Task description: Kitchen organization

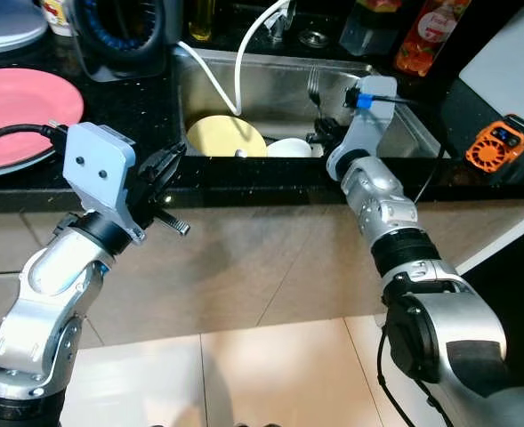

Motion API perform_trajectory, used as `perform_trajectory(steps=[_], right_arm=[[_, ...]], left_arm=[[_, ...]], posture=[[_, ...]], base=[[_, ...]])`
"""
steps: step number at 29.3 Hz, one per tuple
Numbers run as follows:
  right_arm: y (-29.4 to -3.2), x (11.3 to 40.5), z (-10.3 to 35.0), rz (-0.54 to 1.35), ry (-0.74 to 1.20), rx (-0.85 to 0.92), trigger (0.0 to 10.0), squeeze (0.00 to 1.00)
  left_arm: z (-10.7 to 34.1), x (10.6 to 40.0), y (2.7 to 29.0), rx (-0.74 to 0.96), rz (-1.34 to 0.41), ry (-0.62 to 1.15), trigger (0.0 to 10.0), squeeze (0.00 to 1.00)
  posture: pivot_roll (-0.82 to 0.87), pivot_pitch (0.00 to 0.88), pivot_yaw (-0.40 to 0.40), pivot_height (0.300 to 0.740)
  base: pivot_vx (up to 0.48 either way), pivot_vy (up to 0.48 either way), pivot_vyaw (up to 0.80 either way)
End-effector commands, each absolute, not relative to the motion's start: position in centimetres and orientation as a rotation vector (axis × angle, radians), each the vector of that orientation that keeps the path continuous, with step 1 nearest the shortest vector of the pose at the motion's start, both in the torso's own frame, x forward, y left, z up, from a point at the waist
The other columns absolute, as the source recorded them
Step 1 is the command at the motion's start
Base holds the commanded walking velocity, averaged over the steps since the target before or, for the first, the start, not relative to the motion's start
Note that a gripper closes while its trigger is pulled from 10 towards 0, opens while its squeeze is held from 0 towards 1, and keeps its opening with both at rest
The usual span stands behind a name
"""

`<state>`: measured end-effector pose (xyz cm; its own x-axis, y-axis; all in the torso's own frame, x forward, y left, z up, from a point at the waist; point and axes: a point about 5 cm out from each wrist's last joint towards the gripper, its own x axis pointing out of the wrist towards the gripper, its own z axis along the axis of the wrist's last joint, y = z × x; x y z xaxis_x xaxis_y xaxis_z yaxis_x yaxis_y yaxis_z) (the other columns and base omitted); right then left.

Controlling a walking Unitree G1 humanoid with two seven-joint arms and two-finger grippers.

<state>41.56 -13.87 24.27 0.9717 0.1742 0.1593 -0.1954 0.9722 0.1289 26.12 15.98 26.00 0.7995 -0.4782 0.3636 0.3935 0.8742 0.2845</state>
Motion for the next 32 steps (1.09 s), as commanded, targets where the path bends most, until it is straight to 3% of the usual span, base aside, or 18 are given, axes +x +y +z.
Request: perform_trajectory(steps=[1, 10, 16, 23, 32], right_arm=[[-14.6, 41.4, 23.8, 0.166, -0.147, 0.148, 10.0, 0.0], [-14.5, 41.4, 23.8, 0.173, -0.149, 0.153, 10.0, 0.0], [-14.5, 41.4, 23.9, 0.175, -0.153, 0.152, 10.0, 0.0], [-14.5, 41.5, 24.2, 0.179, -0.156, 0.134, 10.0, 0.0], [-13.8, 41.7, 24.9, 0.2, -0.154, 0.008, 10.0, 0.0]], left_arm=[[25.7, 26.3, 15.7, 0.195, -0.482, -0.428, 10.0, 0.0], [25.7, 26.3, 15.4, 0.194, -0.492, -0.427, 10.0, 0.0], [25.5, 26.2, 14.8, 0.199, -0.51, -0.424, 10.0, 0.0], [25.3, 26.2, 14.9, 0.203, -0.506, -0.411, 10.0, 0.0], [25.3, 26.0, 14.9, 0.196, -0.484, -0.415, 10.0, 0.0]], posture=[[0.24, 0.092, -0.155, 0.74], [0.24, 0.094, -0.154, 0.74], [0.24, 0.096, -0.155, 0.74], [0.24, 0.098, -0.161, 0.74], [0.24, 0.123, -0.174, 0.74]], base=[[0.409, 0.0, 0.0], [0.297, 0.0, 0.0], [0.0, 0.0, 0.0], [0.0, -0.441, 0.0], [0.0, 0.0, 0.0]])
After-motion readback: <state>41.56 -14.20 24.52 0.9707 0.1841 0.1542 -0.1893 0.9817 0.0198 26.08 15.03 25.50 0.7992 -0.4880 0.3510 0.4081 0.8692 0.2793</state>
